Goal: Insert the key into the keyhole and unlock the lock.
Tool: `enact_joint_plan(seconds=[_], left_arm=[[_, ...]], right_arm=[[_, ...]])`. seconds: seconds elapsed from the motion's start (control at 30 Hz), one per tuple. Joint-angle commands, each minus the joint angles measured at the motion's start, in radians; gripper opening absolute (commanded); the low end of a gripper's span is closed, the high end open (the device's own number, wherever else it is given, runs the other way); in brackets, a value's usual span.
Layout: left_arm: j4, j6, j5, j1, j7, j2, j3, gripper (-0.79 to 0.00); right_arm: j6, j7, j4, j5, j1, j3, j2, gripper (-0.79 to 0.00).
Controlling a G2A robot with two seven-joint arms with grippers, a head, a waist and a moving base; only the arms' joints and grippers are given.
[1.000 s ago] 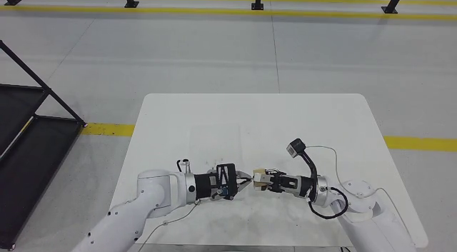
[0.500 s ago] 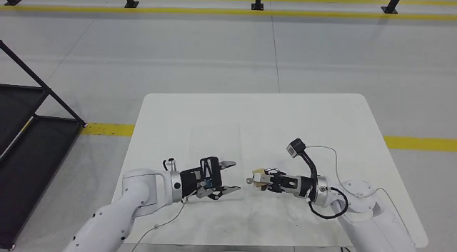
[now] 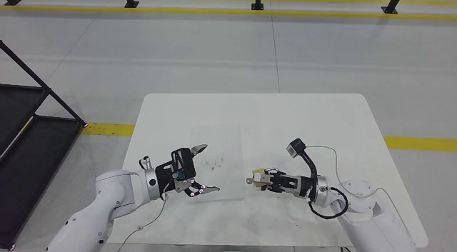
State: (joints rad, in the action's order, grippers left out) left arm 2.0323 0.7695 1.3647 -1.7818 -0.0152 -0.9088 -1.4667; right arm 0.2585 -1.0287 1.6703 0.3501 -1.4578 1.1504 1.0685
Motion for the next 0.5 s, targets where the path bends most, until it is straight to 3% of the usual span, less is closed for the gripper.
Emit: enact_joint_plan(seconds=[0.0,0.1,0.47], left_arm=[[0.0,0.0,0.0,0.0,0.0,0.0,0.0,0.0],[0.0,0.0,0.0,0.0,0.0,0.0,0.0,0.0],[0.0,0.0,0.0,0.0,0.0,0.0,0.0,0.0]], right_arm=[[0.0,0.0,0.0,0.0,0.0,0.0,0.0,-0.785],[-0.005,0.012,0.0,-0.012,0.0,-0.001,0.0,-0.785],[-0.23,0.292,0.005,-0.537,0.032,-0.05,-0.003,-0.785]])
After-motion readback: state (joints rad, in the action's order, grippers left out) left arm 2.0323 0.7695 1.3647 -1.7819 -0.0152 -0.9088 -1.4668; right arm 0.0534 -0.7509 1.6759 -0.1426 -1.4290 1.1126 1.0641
